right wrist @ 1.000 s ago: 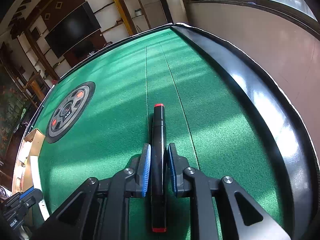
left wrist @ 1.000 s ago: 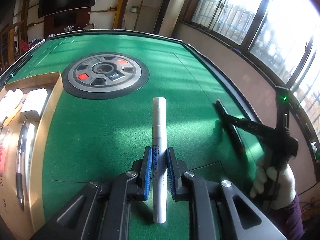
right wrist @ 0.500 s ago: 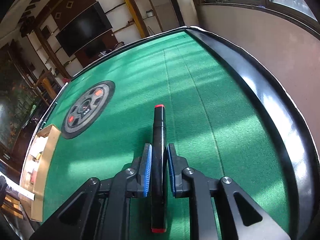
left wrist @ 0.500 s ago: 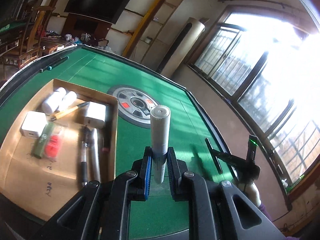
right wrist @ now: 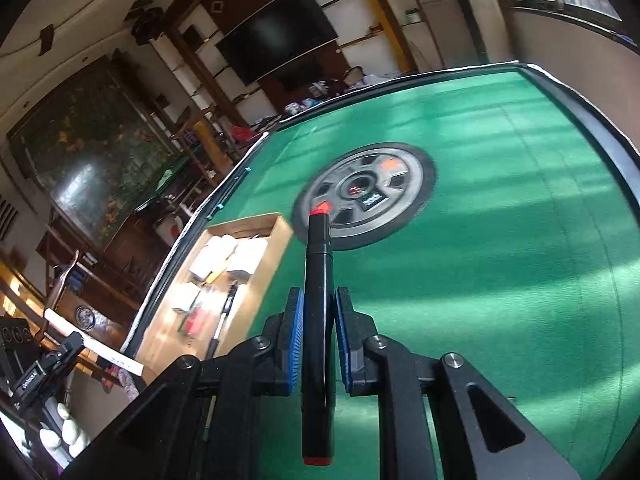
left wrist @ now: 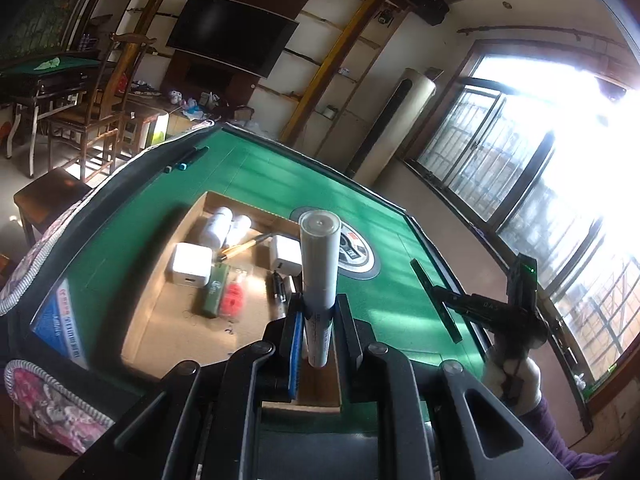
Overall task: Organize rigid objects
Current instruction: 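Carry both markers into the box and open both tools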
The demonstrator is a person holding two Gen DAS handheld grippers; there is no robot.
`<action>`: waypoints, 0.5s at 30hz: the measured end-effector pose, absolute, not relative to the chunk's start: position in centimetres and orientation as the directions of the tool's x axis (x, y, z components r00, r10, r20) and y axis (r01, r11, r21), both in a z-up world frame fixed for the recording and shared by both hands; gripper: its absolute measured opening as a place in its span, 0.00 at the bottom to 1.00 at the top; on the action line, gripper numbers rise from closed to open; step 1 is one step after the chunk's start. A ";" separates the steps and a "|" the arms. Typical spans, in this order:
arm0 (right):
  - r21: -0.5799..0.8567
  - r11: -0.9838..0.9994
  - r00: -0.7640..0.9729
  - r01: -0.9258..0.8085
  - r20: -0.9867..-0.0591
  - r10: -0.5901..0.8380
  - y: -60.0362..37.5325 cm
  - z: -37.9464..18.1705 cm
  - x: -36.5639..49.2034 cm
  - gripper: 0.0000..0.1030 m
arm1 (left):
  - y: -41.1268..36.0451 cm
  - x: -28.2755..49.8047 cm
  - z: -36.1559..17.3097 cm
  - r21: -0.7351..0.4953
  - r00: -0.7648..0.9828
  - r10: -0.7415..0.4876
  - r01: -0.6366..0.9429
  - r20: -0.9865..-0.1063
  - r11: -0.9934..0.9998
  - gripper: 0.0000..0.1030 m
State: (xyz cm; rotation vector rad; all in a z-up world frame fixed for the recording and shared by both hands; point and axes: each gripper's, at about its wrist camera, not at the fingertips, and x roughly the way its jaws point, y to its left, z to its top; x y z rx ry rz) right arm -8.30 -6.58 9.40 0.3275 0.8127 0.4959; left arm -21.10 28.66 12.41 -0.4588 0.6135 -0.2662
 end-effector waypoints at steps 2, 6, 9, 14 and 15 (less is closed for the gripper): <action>0.487 0.806 0.537 -0.337 -0.603 0.590 -4.0 9.5 -8.3 0.15 | 29.6 -21.3 11.9 -0.478 0.781 -0.353 0.081 -0.514 0.875 0.14; 0.538 0.745 0.427 -0.394 -0.610 0.667 1.6 8.8 -8.2 0.15 | 31.8 -20.5 10.7 -0.465 0.757 -0.320 0.024 -0.569 0.885 0.14; 0.548 0.726 0.370 -0.415 -0.628 0.685 5.3 7.8 -8.2 0.15 | 32.8 -19.6 9.2 -0.469 0.723 -0.321 -0.005 -0.612 0.883 0.14; 0.561 0.720 0.311 -0.408 -0.656 0.687 10.0 6.0 -7.8 0.15 | 33.5 -16.5 7.2 -0.453 0.658 -0.326 -0.025 -0.678 0.891 0.14; 0.566 0.722 0.303 -0.397 -0.662 0.685 10.6 5.6 -7.6 0.15 | 33.6 -15.7 6.9 -0.449 0.646 -0.327 -0.027 -0.690 0.893 0.14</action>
